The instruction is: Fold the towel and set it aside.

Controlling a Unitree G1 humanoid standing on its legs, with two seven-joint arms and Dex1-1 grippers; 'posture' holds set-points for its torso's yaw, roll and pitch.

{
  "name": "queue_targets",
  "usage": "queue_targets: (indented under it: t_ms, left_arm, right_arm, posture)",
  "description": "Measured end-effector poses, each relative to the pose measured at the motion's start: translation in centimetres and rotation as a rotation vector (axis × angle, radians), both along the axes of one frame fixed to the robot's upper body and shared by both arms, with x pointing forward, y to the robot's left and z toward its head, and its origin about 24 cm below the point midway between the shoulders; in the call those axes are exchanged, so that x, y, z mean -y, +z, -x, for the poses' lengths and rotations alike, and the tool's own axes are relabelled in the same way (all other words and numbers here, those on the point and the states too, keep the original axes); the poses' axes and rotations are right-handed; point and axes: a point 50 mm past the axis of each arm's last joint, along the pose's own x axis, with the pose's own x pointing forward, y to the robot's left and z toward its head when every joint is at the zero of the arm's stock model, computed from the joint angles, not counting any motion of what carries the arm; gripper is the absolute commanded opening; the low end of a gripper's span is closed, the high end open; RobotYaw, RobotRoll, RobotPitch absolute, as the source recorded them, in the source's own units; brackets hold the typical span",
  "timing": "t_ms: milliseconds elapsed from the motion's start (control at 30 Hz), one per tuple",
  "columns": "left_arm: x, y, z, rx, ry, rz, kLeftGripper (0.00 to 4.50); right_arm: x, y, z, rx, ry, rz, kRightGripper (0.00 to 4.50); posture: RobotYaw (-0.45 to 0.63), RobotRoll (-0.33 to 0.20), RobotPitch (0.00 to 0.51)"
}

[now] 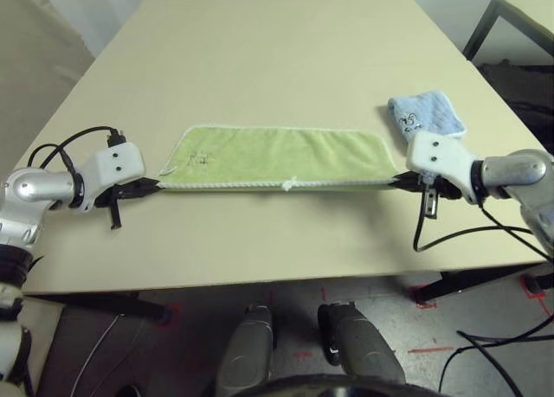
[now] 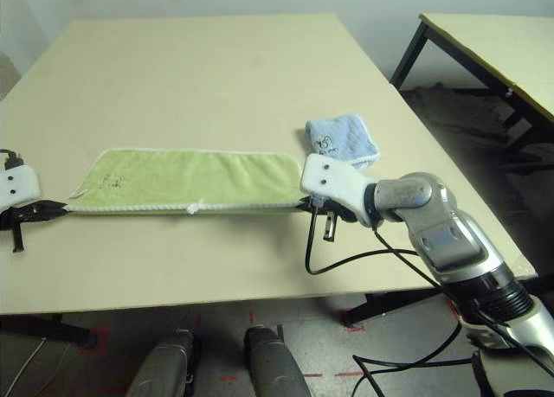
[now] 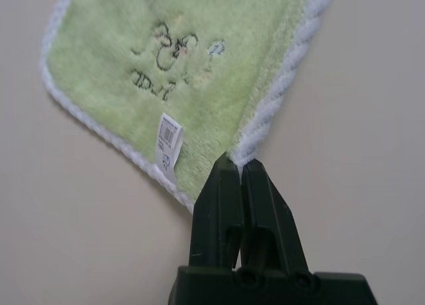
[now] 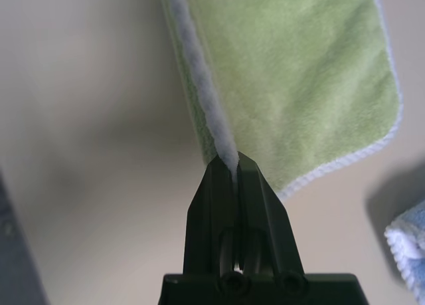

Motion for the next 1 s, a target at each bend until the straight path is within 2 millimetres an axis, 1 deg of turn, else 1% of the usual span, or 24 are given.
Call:
queue_targets:
  t_ms: [133,233,333,400,533,600,733,833,1000]
  left_arm:
    - [0.9,0.7,0.3,-0.041,-0.038,0.024,0.0]
    - [1.4,0.3,1.2,-0.136,-0.077,0.04,0.0]
    - [1.8,0.1,2.1,-0.238,-0.103,0.062,0.0]
    - [1.9,0.3,2.6,-0.286,-0.103,0.073,0.0]
    - [1.2,1.2,4.4,-0.51,-0.07,0.078,0.0]
    - [1.0,1.5,4.7,-0.554,-0.052,0.075,0.0]
    - [1.0,1.6,4.6,-0.556,-0.045,0.077,0.0]
    - [1.0,1.9,4.2,-0.526,-0.044,0.091,0.0]
    - [1.2,2.8,2.3,-0.436,-0.032,0.117,0.0]
  right_arm:
    - [0.8,-0.1,0.7,-0.063,0.001,0.05,0.01]
    - [1.3,-0.7,1.4,-0.127,-0.012,0.072,0.01]
    - [1.5,-0.9,1.7,-0.168,-0.027,0.071,0.01]
    - [1.7,-0.8,1.7,-0.183,-0.042,0.057,0.01]
    - [1.6,0.0,1.8,-0.217,-0.033,0.021,0.01]
    - [1.4,0.1,1.8,-0.22,-0.006,0.02,0.01]
    - [1.4,0.1,2.0,-0.236,0.006,0.021,0.01]
    - [1.5,0.0,1.9,-0.251,-0.022,0.01,0.01]
    - [1.3,1.4,0.0,-0.203,-0.095,-0.068,0.01]
  posture:
    - [0.01,0.0,0.143]
    - [0.01,0.0,0.143]
    - [0.0,0.0,0.142]
    - [0.0,0.0,0.141]
    - [0.0,0.0,0.137]
    - [0.0,0.0,0.136]
    - [0.01,0.0,0.134]
    - [0.01,0.0,0.134]
    - [0.01,0.0,0.131]
